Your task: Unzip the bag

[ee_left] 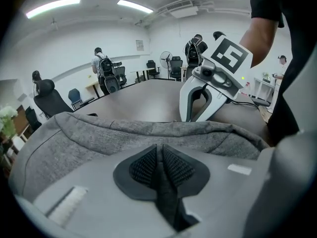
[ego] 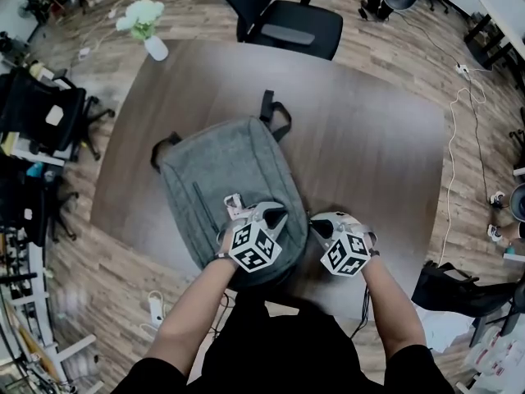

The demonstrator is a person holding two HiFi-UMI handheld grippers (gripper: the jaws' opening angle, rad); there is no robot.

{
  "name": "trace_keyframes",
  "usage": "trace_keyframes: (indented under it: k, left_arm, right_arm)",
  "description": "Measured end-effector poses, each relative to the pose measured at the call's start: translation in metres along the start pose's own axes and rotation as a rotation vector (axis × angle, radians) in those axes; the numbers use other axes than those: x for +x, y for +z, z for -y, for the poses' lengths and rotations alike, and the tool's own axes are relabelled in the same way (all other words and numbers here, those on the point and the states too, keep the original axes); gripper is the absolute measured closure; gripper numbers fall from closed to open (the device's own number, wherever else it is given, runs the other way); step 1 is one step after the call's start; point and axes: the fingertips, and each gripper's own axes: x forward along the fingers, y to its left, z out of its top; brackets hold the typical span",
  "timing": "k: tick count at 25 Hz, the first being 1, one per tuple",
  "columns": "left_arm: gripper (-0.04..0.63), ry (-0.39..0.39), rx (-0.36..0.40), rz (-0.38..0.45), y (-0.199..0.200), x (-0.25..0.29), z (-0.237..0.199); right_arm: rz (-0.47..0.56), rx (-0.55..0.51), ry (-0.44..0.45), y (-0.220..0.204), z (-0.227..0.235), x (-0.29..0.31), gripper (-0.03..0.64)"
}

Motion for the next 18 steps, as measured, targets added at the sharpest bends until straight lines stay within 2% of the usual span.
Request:
trace_keyframes:
  k: [9, 18]
  left_arm:
    - [0.551, -0.047, -0.057, -0.018, 0.000, 0.002, -0.003]
    - [0.552, -0.020, -0.142, -0.019, 0.015, 0.017, -0.023]
  right_arm:
    - [-0.025, -0.011, 0.029, 0.000, -0.030, -0.009, 0.606]
    - [-0.058, 0.087, -0.034, -0.002, -0.037, -0.020, 0.606]
